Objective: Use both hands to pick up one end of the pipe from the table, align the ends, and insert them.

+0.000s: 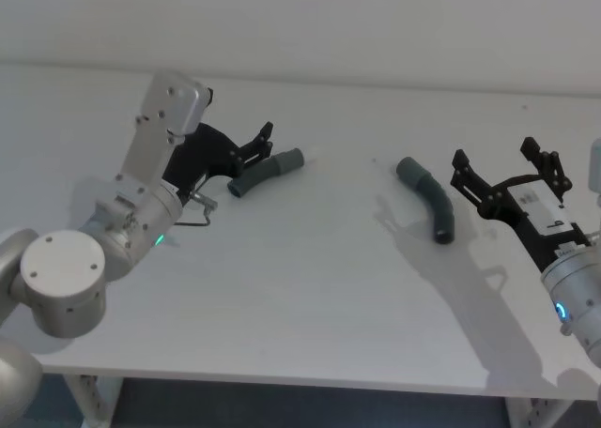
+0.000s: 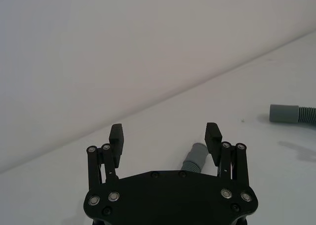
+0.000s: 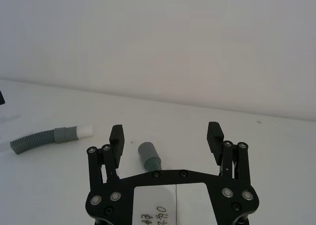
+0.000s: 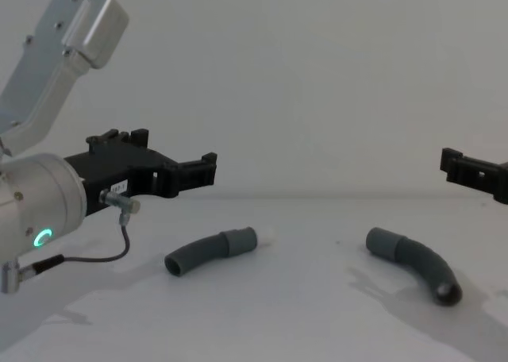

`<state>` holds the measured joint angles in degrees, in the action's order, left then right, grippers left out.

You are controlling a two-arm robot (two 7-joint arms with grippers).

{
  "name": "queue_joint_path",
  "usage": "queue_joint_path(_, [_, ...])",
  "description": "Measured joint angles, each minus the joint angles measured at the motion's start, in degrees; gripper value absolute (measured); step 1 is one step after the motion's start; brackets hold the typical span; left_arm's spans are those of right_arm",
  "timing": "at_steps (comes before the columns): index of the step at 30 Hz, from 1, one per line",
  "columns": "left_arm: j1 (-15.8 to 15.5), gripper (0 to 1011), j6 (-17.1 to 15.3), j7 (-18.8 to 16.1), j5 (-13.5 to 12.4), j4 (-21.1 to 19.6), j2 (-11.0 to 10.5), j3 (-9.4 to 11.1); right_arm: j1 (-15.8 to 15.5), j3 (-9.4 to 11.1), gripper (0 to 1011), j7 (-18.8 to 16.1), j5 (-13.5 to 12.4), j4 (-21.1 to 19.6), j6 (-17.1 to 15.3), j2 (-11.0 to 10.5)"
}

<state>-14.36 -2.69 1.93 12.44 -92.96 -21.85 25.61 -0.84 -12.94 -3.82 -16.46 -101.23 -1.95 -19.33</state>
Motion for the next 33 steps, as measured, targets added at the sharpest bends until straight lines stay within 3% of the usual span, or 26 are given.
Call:
queue_joint_path(10, [-2.9, 1002, -6.7, 5.3, 2.8, 0.8, -1.3, -0.5, 0.0, 0.0, 1001, 0.0, 0.0, 0.0, 0.0, 0.0])
queue_joint_path(19, [-6.7, 1001, -11.5, 11.2, 3.3, 2.6, -3.6, 0.7, 0.0, 0.0, 1001, 0.0, 0.0, 0.0, 0.0, 0.0])
queue_joint_path(33, [-11.3, 1001, -15.4, 18.1, 3.4, 7.4, -4.6, 2.5, 0.0, 0.0, 1001, 0.0, 0.0, 0.0, 0.0, 0.0])
